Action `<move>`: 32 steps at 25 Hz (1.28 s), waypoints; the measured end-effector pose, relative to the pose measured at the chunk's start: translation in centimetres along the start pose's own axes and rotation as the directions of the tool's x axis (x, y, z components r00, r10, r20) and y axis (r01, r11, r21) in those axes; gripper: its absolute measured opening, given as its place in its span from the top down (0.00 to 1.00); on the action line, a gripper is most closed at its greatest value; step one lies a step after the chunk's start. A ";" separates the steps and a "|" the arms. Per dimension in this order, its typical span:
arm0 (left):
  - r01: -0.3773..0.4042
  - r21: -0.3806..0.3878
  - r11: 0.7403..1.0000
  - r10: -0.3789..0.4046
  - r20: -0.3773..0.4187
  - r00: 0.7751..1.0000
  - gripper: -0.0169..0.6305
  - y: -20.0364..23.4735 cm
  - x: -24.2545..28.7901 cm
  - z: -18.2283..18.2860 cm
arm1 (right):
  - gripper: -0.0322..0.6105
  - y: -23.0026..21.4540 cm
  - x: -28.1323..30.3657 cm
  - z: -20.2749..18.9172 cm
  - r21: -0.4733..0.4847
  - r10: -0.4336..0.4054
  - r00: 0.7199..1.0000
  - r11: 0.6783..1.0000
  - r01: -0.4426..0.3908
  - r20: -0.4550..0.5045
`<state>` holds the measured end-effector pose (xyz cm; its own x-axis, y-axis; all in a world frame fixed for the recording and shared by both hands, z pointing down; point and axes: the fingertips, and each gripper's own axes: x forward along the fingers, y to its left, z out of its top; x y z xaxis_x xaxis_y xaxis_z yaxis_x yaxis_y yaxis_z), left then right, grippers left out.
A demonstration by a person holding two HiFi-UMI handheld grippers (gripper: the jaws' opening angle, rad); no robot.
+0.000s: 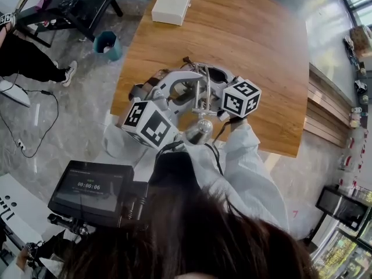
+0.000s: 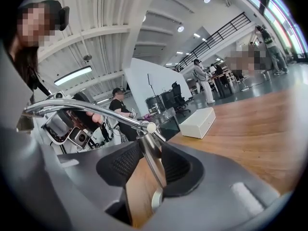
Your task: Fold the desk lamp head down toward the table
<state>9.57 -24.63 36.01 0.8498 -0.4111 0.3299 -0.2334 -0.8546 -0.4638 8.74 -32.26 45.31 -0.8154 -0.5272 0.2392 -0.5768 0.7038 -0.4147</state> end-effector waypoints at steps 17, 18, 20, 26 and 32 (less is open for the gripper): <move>-0.037 0.659 0.752 0.200 -0.174 0.964 0.76 -4.3 2.0 -5.6 | 0.73 -1.1 0.4 -0.4 0.033 0.015 1.000 0.999 -0.016 0.023; -0.041 0.695 0.718 0.223 -0.173 0.959 0.76 -4.4 2.1 -5.8 | 0.73 -1.1 0.4 -0.2 0.031 0.015 1.000 0.999 -0.016 0.023; -0.067 0.726 0.684 0.255 -0.152 0.955 0.76 -4.4 2.3 -6.1 | 0.73 -1.1 0.3 0.1 0.028 0.016 0.999 0.999 -0.017 0.028; -0.154 0.760 0.632 0.307 -0.063 0.949 0.76 -4.4 2.5 -6.3 | 0.73 -1.2 0.3 0.2 0.014 0.013 0.997 1.000 -0.014 0.074; -0.232 0.794 0.562 0.345 0.030 0.938 0.76 -4.7 2.4 -6.8 | 0.73 -0.9 0.2 0.1 -0.014 0.050 0.993 0.999 -0.049 0.105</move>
<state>9.52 -23.78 44.55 0.7309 -0.6709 0.1252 0.0474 -0.1331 -0.9900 9.07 -33.08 45.63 -0.8332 -0.5386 0.1248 -0.5372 0.7352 -0.4134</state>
